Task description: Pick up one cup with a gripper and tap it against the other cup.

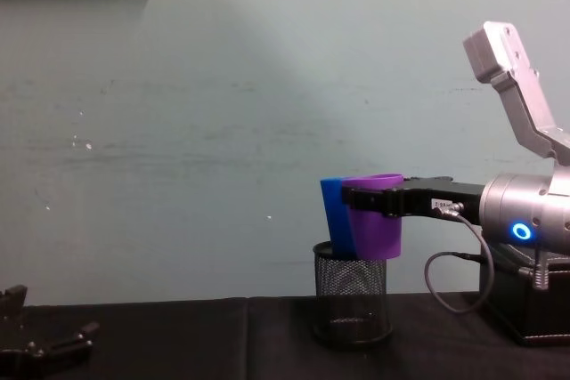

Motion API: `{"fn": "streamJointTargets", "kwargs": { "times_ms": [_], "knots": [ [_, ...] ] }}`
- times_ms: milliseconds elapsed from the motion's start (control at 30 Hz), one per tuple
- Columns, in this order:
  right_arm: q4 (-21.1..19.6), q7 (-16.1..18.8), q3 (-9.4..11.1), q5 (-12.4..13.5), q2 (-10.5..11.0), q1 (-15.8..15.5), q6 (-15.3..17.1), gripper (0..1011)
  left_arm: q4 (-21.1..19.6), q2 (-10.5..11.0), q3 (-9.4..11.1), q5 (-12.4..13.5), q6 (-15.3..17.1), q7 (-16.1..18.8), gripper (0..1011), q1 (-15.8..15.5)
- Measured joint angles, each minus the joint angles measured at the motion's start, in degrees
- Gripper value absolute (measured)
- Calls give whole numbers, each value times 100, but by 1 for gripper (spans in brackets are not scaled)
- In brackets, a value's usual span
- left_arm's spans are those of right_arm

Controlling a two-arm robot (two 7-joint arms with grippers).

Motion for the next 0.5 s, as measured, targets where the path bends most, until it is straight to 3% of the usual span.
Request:
{"fn": "streamJointTargets", "kwargs": {
  "times_ms": [500],
  "knots": [
    [-5, -8, -5, -2, 3, -4, 0, 732, 0, 0, 0, 0, 0, 0, 1000, 0]
  ]
}}
